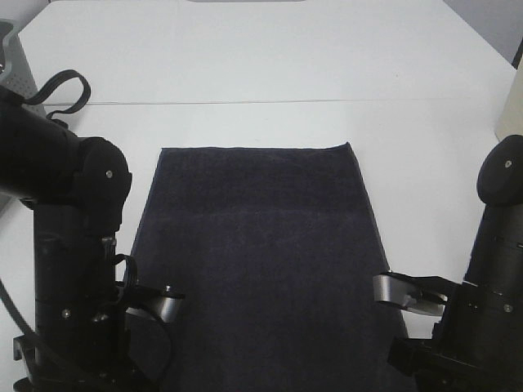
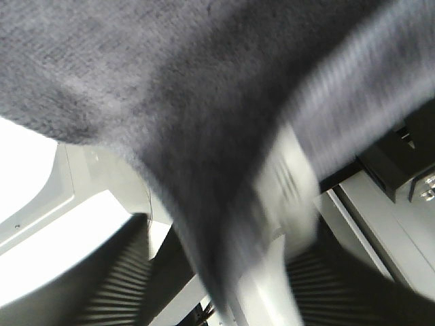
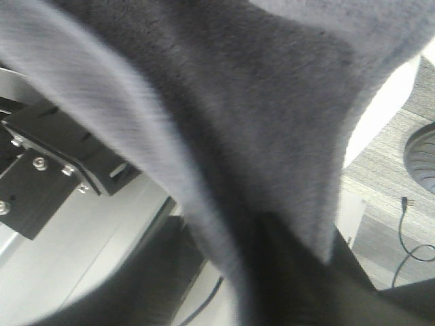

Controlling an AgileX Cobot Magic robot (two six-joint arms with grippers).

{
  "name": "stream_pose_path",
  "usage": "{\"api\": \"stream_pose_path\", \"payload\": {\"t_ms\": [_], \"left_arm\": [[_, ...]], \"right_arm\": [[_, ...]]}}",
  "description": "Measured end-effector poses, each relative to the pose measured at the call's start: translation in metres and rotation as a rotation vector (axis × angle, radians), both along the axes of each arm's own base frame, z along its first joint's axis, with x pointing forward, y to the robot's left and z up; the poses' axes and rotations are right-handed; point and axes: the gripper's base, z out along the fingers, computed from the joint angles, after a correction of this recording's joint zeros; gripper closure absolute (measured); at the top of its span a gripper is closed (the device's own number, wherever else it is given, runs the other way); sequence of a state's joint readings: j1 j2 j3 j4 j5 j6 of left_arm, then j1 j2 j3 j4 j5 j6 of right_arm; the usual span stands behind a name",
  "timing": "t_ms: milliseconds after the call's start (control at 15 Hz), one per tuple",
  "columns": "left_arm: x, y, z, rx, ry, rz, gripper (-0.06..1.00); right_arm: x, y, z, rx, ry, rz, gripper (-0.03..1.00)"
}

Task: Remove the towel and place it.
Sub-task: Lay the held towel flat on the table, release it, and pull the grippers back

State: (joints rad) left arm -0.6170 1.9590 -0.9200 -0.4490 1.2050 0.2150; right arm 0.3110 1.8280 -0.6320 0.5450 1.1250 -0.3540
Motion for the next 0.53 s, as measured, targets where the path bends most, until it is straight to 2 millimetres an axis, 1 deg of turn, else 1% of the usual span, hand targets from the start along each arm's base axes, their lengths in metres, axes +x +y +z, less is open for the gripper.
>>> {"api": "stream_pose_path", "payload": {"t_ms": [67, 133, 200, 267, 400, 467, 533], "left_arm": [[0.0, 0.0, 0.0, 0.0, 0.0, 0.0, 0.3], [0.001, 0.0, 0.001, -0.003, -0.004, 0.0, 0.26], [0.003, -0.002, 0.005, -0.014, -0.019, -0.001, 0.25], [0.005, -0.004, 0.009, -0.027, -0.037, -0.001, 0.24], [0.01, -0.007, 0.016, -0.049, -0.065, 0.001, 0.24], [0.018, -0.013, 0.023, -0.074, -0.098, 0.001, 0.24], [0.018, -0.013, 0.023, -0.074, -0.098, 0.001, 0.24]], "right_arm": [[0.0, 0.001, 0.0, 0.005, 0.002, -0.01, 0.45], [0.0, 0.001, 0.0, 0.007, 0.002, -0.015, 0.34], [0.0, 0.001, 0.0, 0.007, 0.002, -0.015, 0.25], [0.0, 0.001, 0.0, 0.007, 0.002, -0.015, 0.23], [0.0, 0.001, 0.0, 0.007, 0.003, -0.015, 0.22], [0.005, 0.003, 0.004, 0.018, -0.002, -0.009, 0.21], [0.005, 0.003, 0.004, 0.018, -0.002, -0.009, 0.21]]}}
